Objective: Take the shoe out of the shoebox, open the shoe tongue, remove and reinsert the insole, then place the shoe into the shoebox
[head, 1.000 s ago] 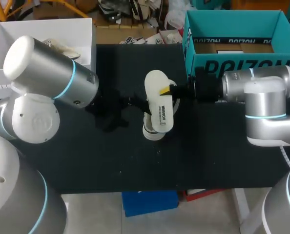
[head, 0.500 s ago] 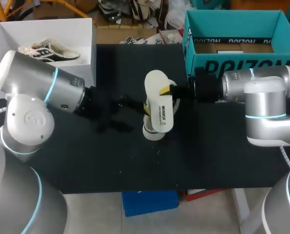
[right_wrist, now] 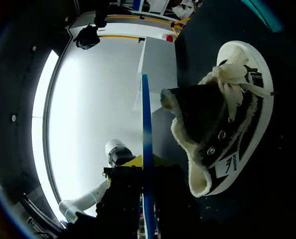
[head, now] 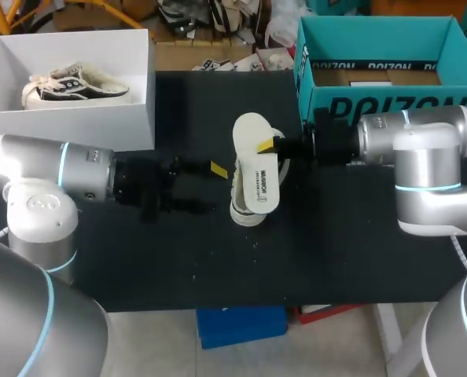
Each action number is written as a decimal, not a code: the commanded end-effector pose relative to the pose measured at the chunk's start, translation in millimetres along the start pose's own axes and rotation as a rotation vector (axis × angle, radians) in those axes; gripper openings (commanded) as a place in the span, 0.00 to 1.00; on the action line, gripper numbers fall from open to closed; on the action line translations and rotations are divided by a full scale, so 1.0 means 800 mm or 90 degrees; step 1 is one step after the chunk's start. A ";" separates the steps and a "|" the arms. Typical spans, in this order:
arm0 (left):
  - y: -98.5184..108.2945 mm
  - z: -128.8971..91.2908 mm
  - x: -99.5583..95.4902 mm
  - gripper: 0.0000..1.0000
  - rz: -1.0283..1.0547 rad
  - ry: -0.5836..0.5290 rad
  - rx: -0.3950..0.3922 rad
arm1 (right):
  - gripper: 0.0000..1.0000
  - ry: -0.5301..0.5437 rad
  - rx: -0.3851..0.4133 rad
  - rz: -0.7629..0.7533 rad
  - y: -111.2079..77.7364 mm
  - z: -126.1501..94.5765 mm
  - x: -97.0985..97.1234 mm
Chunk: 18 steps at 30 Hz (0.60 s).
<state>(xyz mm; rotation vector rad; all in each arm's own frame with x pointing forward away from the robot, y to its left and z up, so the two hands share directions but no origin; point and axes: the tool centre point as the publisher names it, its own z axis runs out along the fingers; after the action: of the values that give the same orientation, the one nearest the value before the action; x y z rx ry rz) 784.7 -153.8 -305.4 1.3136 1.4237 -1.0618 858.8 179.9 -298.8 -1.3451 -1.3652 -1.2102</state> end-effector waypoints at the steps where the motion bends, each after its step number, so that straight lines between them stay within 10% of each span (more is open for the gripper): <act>1: -0.013 0.004 0.010 1.00 0.013 -0.120 -0.093 | 0.00 0.000 0.000 0.000 0.000 0.001 0.000; 18: 0.034 0.014 -0.007 1.00 0.052 -0.116 -0.178 | 0.00 0.000 0.000 0.000 0.000 0.001 0.000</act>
<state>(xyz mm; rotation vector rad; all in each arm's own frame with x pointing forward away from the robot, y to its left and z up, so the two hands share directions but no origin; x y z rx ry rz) 805.2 -154.1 -306.6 1.0403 1.2960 -0.8922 858.8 179.9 -298.8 -1.3452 -1.3651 -1.2104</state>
